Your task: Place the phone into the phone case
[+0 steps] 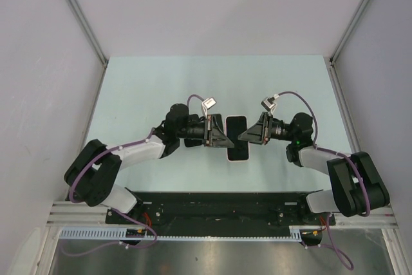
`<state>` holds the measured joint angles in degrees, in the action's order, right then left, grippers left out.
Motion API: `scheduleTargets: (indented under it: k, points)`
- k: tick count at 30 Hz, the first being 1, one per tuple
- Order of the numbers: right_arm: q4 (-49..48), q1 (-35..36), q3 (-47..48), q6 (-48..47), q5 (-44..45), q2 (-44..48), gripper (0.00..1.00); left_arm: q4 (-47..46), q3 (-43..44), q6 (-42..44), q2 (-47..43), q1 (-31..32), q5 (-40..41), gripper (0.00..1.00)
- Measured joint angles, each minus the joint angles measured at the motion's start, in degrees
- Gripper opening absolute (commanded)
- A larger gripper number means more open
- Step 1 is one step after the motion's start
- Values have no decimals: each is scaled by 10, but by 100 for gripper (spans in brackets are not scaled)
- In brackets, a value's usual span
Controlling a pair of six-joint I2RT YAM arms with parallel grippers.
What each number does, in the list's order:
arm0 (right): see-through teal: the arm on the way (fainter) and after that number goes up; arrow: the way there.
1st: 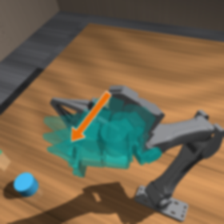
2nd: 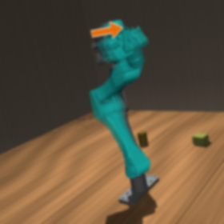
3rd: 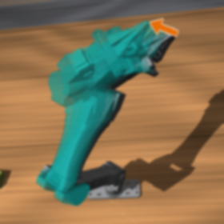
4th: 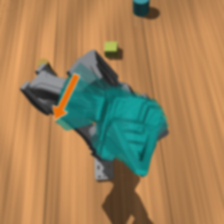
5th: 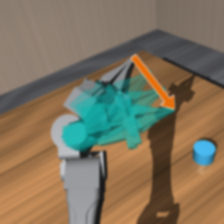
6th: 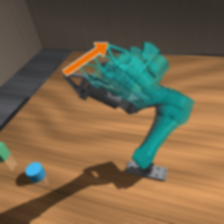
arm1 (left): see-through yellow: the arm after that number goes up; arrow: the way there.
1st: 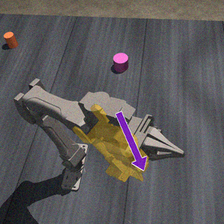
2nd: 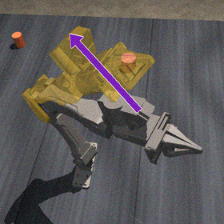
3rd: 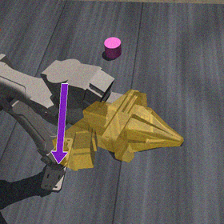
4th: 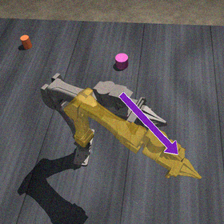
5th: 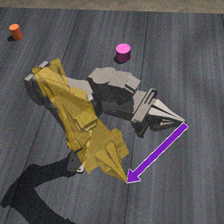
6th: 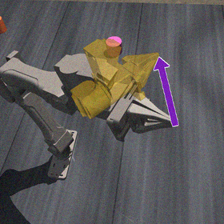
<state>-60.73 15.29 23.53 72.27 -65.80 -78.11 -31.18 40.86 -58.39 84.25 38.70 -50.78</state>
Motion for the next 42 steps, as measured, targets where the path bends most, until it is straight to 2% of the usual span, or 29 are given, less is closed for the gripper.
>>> scheduleTargets:
  k: [2, 4, 10, 19, 21, 27, 30, 33, 34, 38, 40, 41, 42]
  points:
    - [-5, 0, 1, 5, -7, 0, 45, -14, -2, -11, 2, -2, -5, 3]
    - [-9, 1, 1, 7, -17, 0, 49, -21, -5, -16, 2, -3, -5, 0]
    - [15, 6, -1, -19, -30, 19, 53, -25, -7, -18, 2, -21, -5, 0]
    - [74, 17, -15, -69, -30, 41, 51, -25, -7, -26, 2, -38, -4, 0]
    - [84, 18, -15, -76, -30, 44, 50, -24, -7, -26, 2, -40, -3, 0]
    - [108, 18, -16, -86, -21, 45, 38, -3, 0, -17, 4, -41, 2, 0]
    - [130, 18, -18, -94, -6, 45, 27, 51, 22, 15, 5, -40, 10, 0]
    - [152, 16, -19, -99, 15, 47, 8, 128, 56, 65, 2, -37, 28, 0]
    - [155, 16, -19, -100, 18, 50, 6, 151, 66, 78, 1, -37, 32, 0]
    - [154, 16, -19, -106, 25, 61, 3, 199, 89, 97, -2, -37, 37, 0]
    - [154, 17, -19, -104, 26, 63, 5, 210, 90, 105, -6, -37, 37, 0]
    - [154, 18, -19, -104, 26, 63, 8, 213, 90, 106, -7, -37, 35, 0]
    - [155, 18, -19, -104, 26, 64, 19, 214, 90, 107, -8, -37, 34, 0]
